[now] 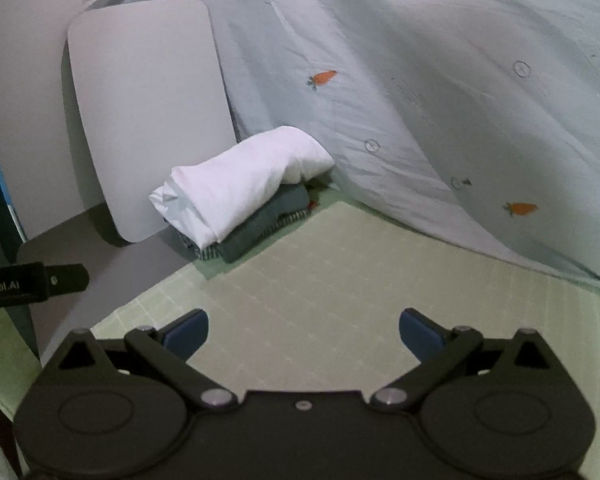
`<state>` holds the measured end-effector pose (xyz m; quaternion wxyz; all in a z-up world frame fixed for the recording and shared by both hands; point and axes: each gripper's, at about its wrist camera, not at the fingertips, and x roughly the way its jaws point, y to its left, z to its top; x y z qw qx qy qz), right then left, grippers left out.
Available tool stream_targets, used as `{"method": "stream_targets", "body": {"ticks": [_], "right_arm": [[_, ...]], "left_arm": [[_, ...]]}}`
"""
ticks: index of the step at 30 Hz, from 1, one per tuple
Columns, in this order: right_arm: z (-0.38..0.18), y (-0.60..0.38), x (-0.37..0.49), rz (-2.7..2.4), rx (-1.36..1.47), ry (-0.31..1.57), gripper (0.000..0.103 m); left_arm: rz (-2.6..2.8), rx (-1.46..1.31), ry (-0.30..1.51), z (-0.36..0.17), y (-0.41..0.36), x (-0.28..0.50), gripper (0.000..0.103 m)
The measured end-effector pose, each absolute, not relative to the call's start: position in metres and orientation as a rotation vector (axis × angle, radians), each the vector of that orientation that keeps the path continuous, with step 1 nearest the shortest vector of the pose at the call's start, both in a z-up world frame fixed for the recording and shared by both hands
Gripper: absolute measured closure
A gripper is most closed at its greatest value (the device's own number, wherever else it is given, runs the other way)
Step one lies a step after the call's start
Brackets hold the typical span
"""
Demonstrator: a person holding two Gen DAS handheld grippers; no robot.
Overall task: Fold clothes
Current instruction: 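Place the folded shirt on the clothes stack and open both grippers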
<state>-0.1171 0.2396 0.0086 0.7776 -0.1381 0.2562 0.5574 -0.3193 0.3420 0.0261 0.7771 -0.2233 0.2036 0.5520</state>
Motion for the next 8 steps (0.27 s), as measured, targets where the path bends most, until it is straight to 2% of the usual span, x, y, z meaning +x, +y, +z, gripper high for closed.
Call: {"method": "stream_targets", "body": {"ticks": [8], "right_arm": [[0.007, 0.223, -0.127, 1.186, -0.29, 0.545, 0.0]], "left_arm": [[1.163, -0.451, 0.45, 0.027, 0.331, -0.324, 0.0]]}}
